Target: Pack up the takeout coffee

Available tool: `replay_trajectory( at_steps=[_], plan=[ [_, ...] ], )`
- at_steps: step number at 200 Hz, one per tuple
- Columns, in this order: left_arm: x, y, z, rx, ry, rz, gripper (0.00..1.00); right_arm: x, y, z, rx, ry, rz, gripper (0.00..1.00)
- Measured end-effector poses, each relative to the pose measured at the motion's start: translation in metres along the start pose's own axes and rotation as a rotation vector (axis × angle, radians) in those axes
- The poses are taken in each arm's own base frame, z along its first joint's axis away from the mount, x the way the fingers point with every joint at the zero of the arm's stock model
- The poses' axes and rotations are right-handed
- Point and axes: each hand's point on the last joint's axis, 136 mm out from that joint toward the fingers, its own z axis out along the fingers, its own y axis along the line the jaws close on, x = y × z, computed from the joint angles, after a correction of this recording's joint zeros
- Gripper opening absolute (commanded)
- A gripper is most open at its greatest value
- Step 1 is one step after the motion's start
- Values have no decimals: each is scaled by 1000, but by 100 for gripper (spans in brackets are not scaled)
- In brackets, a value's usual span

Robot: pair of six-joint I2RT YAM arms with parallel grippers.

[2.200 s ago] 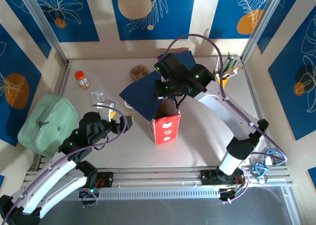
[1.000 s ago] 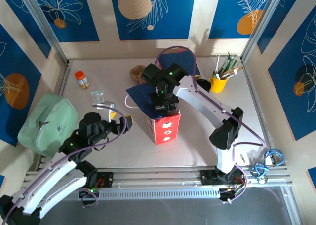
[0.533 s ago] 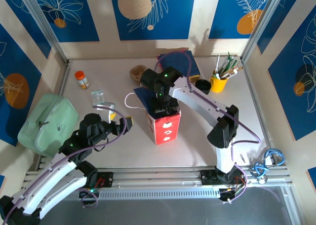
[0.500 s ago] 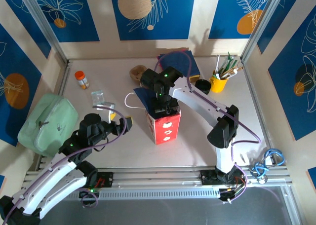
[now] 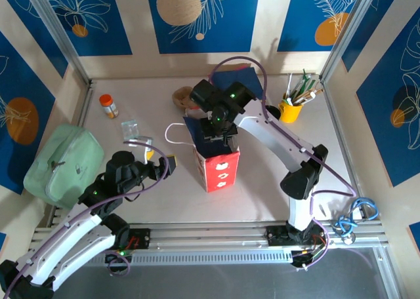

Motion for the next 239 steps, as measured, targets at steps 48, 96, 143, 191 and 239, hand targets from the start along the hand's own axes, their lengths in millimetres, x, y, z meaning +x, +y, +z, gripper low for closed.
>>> replay_trajectory(
  at_steps=[48,96,143,191,239],
  plan=[
    [0,0,0,-2,-1,0,94,-19,17,-10,-127,-79,1,34],
    [0,0,0,-2,0,0,94,-37,24,13,-174,-84,14,34],
    [0,1,0,-6,-2,3,94,-42,26,55,-135,-22,12,35],
    [0,1,0,-6,-2,3,94,-40,22,71,-97,10,7,35],
    [0,1,0,-6,-2,3,94,-50,24,43,-122,-42,-21,36]
  ],
)
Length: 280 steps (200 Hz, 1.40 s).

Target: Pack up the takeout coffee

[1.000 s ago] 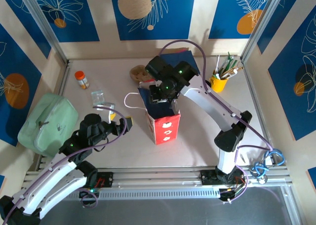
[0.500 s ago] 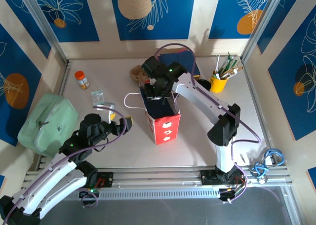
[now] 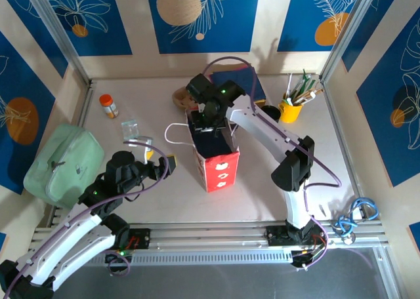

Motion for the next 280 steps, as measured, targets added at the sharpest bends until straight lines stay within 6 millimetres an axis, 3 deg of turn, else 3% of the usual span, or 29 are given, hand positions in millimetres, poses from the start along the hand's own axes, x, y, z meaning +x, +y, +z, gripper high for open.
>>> replay_trajectory(
  at_steps=[44,71,93,139,171,213,249,280],
  plan=[
    [0,0,0,-2,0,0,94,-21,18,-70,-122,-174,-96,49],
    [0,1,0,-2,0,0,95,-41,12,-115,-162,-306,-119,53],
    [0,1,0,-3,0,0,94,-64,-12,-137,-149,-397,-97,57],
    [1,2,0,-12,0,0,95,-117,-89,-142,-14,-519,-1,62],
    [0,4,1,-22,0,8,95,-153,-146,-115,87,-531,84,62],
    [5,8,5,-47,24,27,95,-194,-209,-40,187,-466,142,68],
    [-3,13,3,-85,9,43,97,-200,-246,25,234,-373,120,71],
    [-14,17,0,-123,-19,55,98,-204,-266,57,224,-344,101,74]
  ],
)
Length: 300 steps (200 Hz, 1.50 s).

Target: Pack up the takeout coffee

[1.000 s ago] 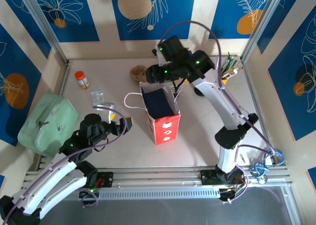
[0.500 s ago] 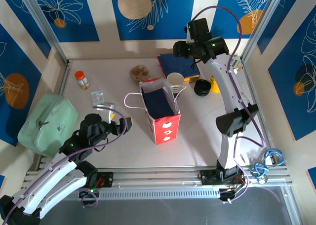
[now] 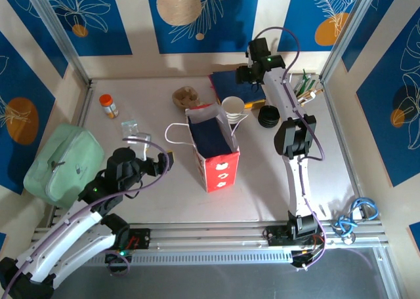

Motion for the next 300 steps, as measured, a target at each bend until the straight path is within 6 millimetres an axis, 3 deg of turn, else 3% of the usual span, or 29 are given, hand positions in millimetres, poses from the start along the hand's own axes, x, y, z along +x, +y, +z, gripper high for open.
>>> replay_trajectory(
  at_steps=[89,161,182,254,300],
  plan=[
    [8,3,13,-31,53,26,98,16,-12,73,10,34,-62,80],
    [1,1,12,-27,42,25,98,35,-16,111,26,71,-67,78],
    [-4,-1,11,-24,32,24,97,30,-16,109,31,55,-66,73],
    [-5,-2,11,-18,32,24,97,28,-14,109,18,50,-29,33],
    [-8,-3,9,-14,27,29,98,28,-9,108,-13,52,-7,24]
  ],
)
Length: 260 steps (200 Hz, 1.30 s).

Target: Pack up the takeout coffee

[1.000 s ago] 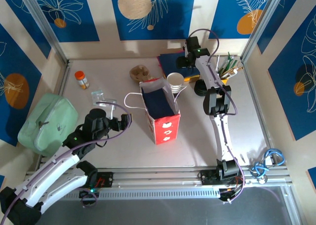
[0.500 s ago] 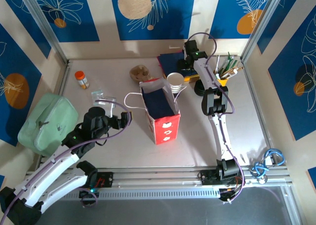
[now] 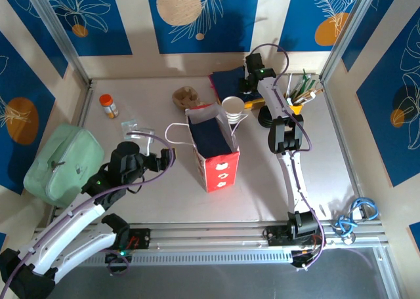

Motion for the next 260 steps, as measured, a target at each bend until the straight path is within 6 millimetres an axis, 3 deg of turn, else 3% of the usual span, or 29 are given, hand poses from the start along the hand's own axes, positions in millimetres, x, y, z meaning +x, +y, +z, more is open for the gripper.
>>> replay_trajectory(
  at_steps=[40,74,123,164,211,240,260],
  plan=[
    [-1,-1,0,4,-1,-1,97,-6,0,-9,-19,-12,36,14],
    [0,-1,-1,3,2,0,97,-26,0,-47,-34,-60,80,9],
    [-4,-7,-7,38,4,-5,97,-74,-1,-153,-89,-220,156,6],
    [-21,-20,-16,99,-22,-12,97,-88,7,-242,-145,-307,190,5],
    [-19,-30,-20,159,-11,-27,97,-69,49,-343,-263,-348,132,5],
    [-22,-34,-20,177,-19,-34,97,-42,76,-407,-369,-357,93,4],
    [-27,-36,-21,190,-37,-35,97,-23,91,-439,-424,-350,77,4]
  ],
)
